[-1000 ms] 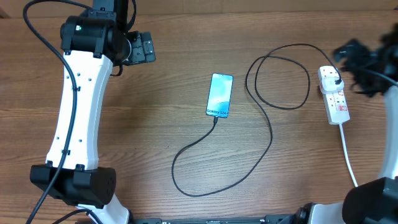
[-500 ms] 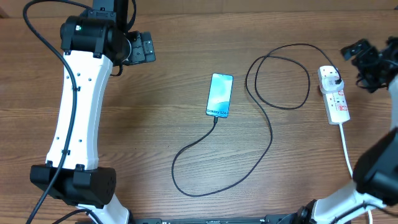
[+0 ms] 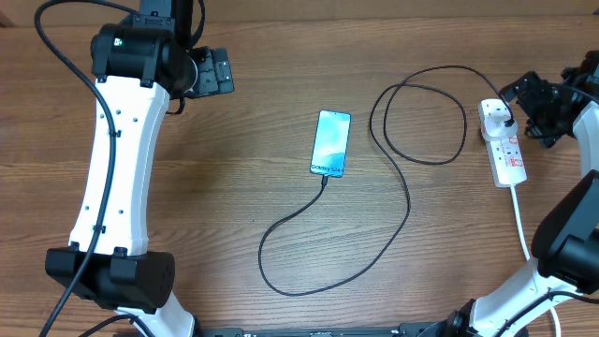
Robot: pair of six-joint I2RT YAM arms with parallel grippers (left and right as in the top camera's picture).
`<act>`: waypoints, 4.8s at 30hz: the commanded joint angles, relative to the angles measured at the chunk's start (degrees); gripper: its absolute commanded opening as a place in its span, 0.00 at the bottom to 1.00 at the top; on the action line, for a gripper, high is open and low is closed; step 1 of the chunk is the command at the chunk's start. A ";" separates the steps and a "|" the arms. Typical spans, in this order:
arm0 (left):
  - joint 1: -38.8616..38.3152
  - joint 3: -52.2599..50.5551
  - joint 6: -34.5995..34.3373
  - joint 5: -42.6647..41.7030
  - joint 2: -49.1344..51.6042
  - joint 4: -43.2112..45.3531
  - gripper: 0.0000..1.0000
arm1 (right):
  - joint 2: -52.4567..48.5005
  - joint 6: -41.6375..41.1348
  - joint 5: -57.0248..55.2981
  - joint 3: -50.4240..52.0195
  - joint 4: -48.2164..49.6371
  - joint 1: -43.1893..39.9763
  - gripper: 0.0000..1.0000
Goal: Plug charger to phone and switch on socket
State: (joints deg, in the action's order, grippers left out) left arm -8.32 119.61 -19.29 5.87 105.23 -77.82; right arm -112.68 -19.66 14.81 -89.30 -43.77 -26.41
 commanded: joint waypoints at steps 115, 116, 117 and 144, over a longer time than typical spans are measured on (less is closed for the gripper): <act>-0.37 0.13 0.68 0.92 0.39 0.07 1.00 | 47.63 -0.09 3.23 8.17 -15.56 0.52 1.00; -0.37 0.13 0.68 0.90 0.39 0.07 1.00 | 48.33 -0.09 3.23 8.17 -15.54 0.52 1.00; -0.37 0.13 0.68 0.90 0.39 0.07 1.00 | 48.70 -0.09 3.23 8.17 -15.56 0.52 1.00; -0.37 0.13 0.68 0.92 0.39 0.07 1.00 | 43.47 -0.09 3.23 8.20 -15.56 0.52 1.00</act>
State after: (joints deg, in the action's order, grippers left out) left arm -8.32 119.61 -19.29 5.89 105.23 -77.82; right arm -68.73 -19.51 18.61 -80.88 -59.61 -25.93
